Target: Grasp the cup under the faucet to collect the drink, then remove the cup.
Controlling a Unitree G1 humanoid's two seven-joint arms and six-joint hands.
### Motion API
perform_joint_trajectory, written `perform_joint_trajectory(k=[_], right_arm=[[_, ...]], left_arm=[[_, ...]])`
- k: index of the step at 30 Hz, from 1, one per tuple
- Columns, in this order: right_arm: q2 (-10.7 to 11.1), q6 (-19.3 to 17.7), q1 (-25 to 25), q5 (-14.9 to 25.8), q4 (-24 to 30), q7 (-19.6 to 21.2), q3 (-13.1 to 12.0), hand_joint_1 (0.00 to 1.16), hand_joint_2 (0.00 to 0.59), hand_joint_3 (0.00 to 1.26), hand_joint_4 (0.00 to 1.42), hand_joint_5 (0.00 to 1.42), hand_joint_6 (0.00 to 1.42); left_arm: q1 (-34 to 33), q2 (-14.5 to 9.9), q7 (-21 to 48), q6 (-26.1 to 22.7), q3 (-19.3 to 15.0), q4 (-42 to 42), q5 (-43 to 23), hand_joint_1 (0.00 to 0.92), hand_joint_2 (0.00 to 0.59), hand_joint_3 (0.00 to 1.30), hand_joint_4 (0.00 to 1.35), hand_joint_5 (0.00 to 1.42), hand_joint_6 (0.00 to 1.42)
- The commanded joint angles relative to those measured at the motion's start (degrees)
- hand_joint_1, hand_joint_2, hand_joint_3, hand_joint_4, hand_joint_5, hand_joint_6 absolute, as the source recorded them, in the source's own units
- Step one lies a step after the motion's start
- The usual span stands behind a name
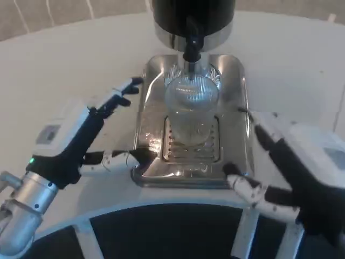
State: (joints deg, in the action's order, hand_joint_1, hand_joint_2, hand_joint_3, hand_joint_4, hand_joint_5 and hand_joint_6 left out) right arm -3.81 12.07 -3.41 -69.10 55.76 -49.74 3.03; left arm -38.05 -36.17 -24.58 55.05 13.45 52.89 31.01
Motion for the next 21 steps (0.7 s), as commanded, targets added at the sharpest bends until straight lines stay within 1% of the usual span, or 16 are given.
perform_joint_trajectory(k=[1,4,5,8,10,15,21], right_arm=[[-1.27,5.75,-6.44,6.06,-1.59,2.19,-2.40,0.33,0.454,0.00,0.00,0.00,0.00],[-0.78,8.79,-8.99,8.91,-2.88,3.70,-2.81,0.29,0.444,0.00,0.00,0.00,0.00],[-1.01,10.12,-10.33,10.29,-3.85,4.49,-3.19,0.27,0.454,0.00,0.00,0.00,0.00],[-1.30,13.84,-13.98,14.00,-6.70,6.78,-3.70,0.26,0.455,0.00,0.00,0.00,0.00],[-1.11,15.67,-15.72,16.05,-8.26,8.34,-3.47,0.26,0.459,0.00,0.00,0.00,0.00],[0.03,17.98,-20.15,20.29,-12.04,12.26,-2.11,0.26,0.465,0.00,0.00,0.00,0.00],[1.39,19.92,-24.55,25.28,-15.20,15.98,-1.25,0.25,0.471,0.00,0.00,0.00,0.00]], left_arm=[[7.83,-4.18,3.59,0.19,-1.65,-7.29,0.21,0.097,0.074,0.18,0.22,0.31,0.32],[11.35,-5.45,5.52,-0.47,-3.07,-10.92,-0.26,0.097,0.075,0.18,0.22,0.31,0.31],[12.78,-6.17,6.00,-0.54,-3.63,-12.26,-0.23,0.097,0.075,0.18,0.22,0.30,0.31],[16.71,-8.20,7.14,-0.96,-5.55,-16.27,0.34,0.097,0.076,0.17,0.19,0.27,0.29],[18.35,-8.87,7.70,-1.40,-6.52,-18.23,0.49,0.097,0.077,0.16,0.17,0.24,0.28],[21.91,-10.20,8.95,-2.25,-8.95,-22.14,0.53,0.097,0.078,0.14,0.14,0.22,0.27],[24.66,-10.35,10.67,-2.86,-11.08,-24.51,0.20,0.097,0.079,0.14,0.13,0.21,0.26]])
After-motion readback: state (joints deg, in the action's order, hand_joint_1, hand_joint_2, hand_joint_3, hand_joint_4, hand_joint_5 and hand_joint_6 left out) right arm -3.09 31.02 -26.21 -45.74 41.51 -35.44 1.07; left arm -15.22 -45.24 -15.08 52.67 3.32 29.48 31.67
